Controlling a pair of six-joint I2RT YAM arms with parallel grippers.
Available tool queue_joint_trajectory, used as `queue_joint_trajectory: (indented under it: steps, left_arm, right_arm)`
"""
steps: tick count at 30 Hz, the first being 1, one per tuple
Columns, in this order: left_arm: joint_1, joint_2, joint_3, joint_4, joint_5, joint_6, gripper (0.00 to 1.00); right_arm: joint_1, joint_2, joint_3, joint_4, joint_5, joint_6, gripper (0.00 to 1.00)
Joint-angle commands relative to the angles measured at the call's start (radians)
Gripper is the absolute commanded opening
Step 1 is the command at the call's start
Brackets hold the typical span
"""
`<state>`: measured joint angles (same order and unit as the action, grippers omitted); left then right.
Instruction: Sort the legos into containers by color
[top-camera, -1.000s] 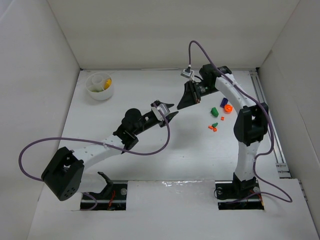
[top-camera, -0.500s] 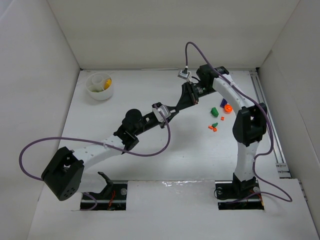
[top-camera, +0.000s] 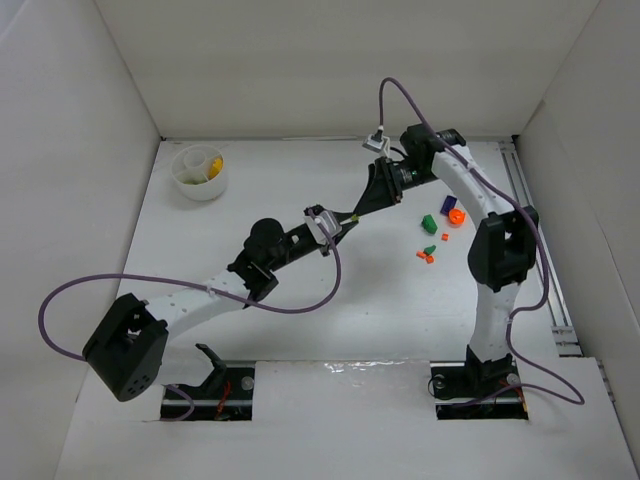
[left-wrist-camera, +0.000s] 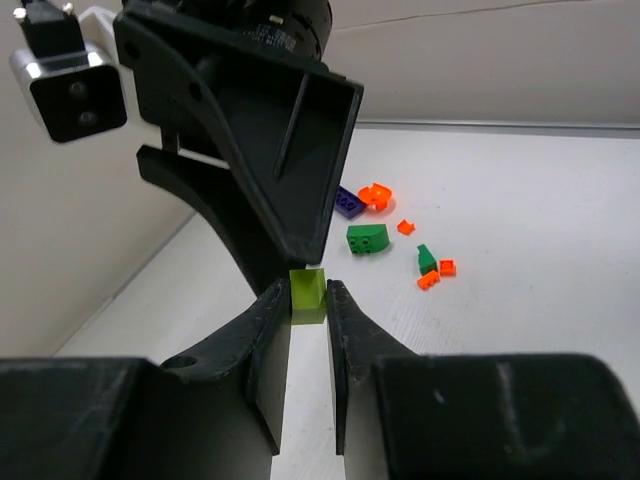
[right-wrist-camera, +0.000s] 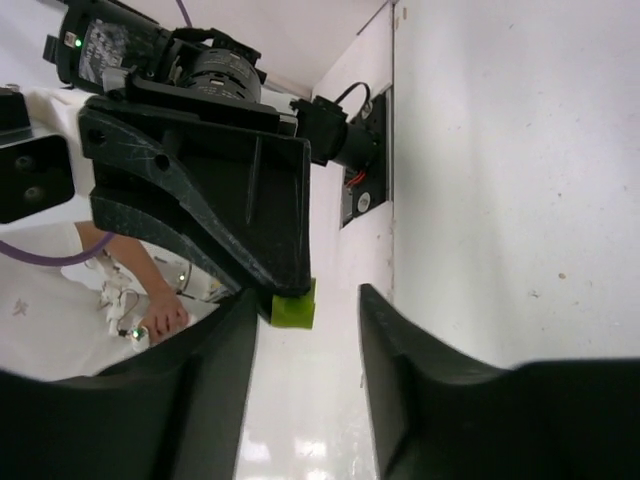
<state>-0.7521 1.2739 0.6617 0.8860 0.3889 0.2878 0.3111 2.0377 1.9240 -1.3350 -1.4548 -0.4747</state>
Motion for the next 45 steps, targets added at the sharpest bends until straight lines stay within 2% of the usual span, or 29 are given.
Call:
queue_joint_trajectory:
  steps: [1,5,9,11,12,13,14,15,17,18,19,21,23,24,26,27,29,30,31,32,35,37,45]
  left_arm:
    - [0.0,-0.018,-0.001,0.014,-0.004,0.001,0.0]
    - [0.0,-0.018,-0.001,0.014,-0.024,-0.01,0.0]
    - [0.0,-0.044,0.038,-0.1,-0.097,-0.01,0.0]
    - [0.062,-0.083,0.064,-0.201,-0.139,-0.056,0.0]
    - [0.085,-0.094,0.103,-0.243,-0.154,-0.106,0.0]
    - [0.132,-0.103,0.128,-0.287,-0.154,-0.122,0.0]
    - [0.157,-0.114,0.154,-0.377,-0.154,-0.122,0.0]
    - [0.177,-0.114,0.209,-0.419,-0.154,-0.134,0.0]
    - [0.233,-0.114,0.269,-0.545,-0.163,-0.144,0.0]
    - [0.253,-0.105,0.327,-0.582,-0.186,-0.144,0.0]
    - [0.278,-0.105,0.354,-0.616,-0.186,-0.153,0.0]
    - [0.402,-0.078,0.397,-0.695,-0.161,-0.231,0.0]
    - [0.497,-0.047,0.475,-0.763,-0.13,-0.277,0.0]
    - [0.578,-0.003,0.504,-0.839,-0.13,-0.31,0.0]
    - [0.646,0.051,0.603,-0.922,-0.139,-0.332,0.0]
    - [0.702,0.109,0.639,-0.962,-0.139,-0.332,0.0]
    - [0.747,0.166,0.723,-1.062,-0.139,-0.358,0.0]
    - [0.772,0.198,0.734,-1.076,-0.119,-0.367,0.0]
    - [0.812,0.199,0.734,-1.076,-0.102,-0.368,0.0]
    - [0.829,0.209,0.734,-1.076,-0.102,-0.384,0.0]
    - [0.882,0.246,0.734,-1.076,-0.111,-0.395,0.0]
    - [0.904,0.269,0.745,-1.076,-0.111,-0.395,0.0]
    - [0.922,0.37,0.812,-1.11,-0.152,-0.383,0.0]
  right_arm:
    - [-0.076,-0.05,0.056,0.002,-0.05,-0.016,0.54]
    - [-0.139,-0.039,0.076,0.025,0.0,-0.016,0.6]
    - [-0.237,-0.03,0.076,0.052,0.117,-0.016,0.62]
    - [-0.268,-0.059,0.067,0.091,0.215,-0.016,0.65]
    - [-0.28,-0.076,0.04,0.124,0.329,-0.004,0.67]
    - [-0.28,-0.12,0.02,0.166,0.405,0.068,0.69]
    - [-0.28,-0.149,-0.006,0.272,0.481,0.105,0.7]
    - [-0.28,-0.184,-0.043,0.336,0.622,0.14,0.7]
    - [-0.271,-0.303,-0.187,0.478,0.749,0.239,0.74]
    - [-0.259,-0.344,-0.238,0.614,0.857,0.27,0.75]
    - [-0.259,-0.381,-0.322,0.667,0.893,0.287,0.76]
    - [-0.248,-0.465,-0.387,0.8,0.971,0.364,0.78]
    - [-0.248,-0.503,-0.431,0.841,1.036,0.413,0.78]
    - [-0.248,-0.504,-0.431,0.862,1.051,0.426,0.79]
    - [-0.248,-0.517,-0.469,0.908,1.143,0.449,0.79]
    - [-0.248,-0.534,-0.491,0.948,1.195,0.476,0.82]
    - [-0.225,-0.534,-0.522,1.043,1.328,0.476,0.9]
    - [-0.225,-0.534,-0.536,1.063,1.361,0.498,1.0]
    - [-0.225,-0.534,-0.536,1.082,1.39,0.498,1.0]
    - [-0.225,-0.522,-0.536,1.092,1.409,0.498,1.0]
    - [-0.29,-0.481,-0.493,1.058,1.231,0.498,1.0]
    - [-0.29,-0.414,-0.412,0.995,1.231,0.498,1.0]
    - [-0.29,-0.369,-0.379,0.97,1.156,0.498,1.0]
